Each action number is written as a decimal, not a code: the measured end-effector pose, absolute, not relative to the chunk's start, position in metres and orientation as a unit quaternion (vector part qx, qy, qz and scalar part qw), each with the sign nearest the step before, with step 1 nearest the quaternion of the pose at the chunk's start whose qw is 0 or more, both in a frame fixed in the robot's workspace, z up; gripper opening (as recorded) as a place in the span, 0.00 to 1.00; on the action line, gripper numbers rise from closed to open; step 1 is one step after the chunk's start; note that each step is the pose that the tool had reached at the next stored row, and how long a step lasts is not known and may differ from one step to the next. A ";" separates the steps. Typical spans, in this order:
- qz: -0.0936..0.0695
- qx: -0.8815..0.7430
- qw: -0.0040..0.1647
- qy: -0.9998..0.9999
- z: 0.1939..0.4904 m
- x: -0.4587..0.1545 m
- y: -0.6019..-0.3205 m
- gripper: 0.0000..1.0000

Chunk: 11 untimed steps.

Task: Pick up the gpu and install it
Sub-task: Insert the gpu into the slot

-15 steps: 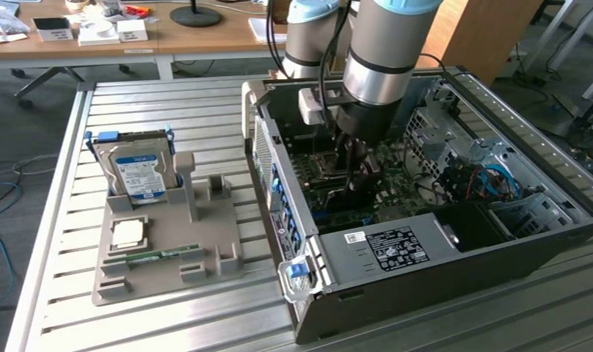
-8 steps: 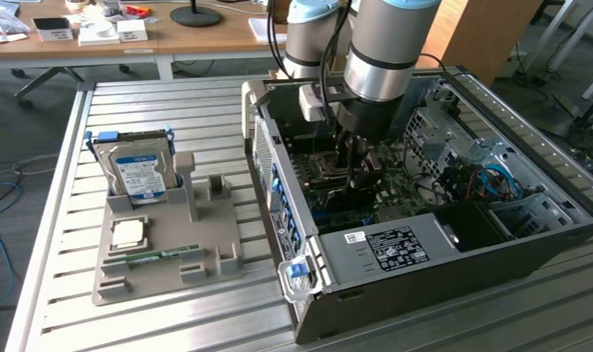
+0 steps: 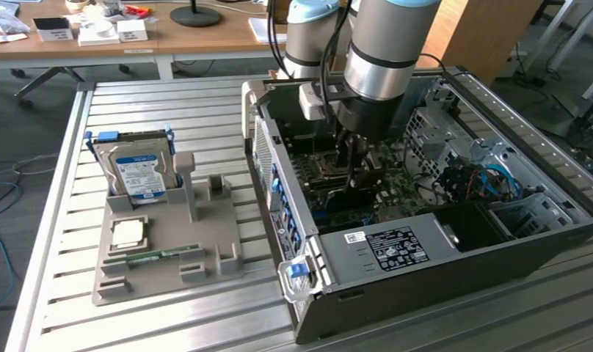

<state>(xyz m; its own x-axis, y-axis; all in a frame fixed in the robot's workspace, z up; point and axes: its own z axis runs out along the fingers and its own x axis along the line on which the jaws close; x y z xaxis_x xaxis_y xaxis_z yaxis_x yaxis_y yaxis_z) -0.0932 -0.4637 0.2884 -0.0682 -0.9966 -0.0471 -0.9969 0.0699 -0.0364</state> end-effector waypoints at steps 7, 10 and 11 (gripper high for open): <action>0.003 -0.682 0.030 0.731 0.293 -0.093 -0.464 0.58; 0.003 -0.682 0.030 0.731 0.294 -0.093 -0.464 0.58; 0.003 -0.682 0.030 0.731 0.295 -0.093 -0.464 0.58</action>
<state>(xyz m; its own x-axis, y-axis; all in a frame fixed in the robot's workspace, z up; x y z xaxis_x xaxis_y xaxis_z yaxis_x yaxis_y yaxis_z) -0.0932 -0.4637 0.2945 -0.0682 -0.9966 -0.0472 -0.9969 0.0699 -0.0365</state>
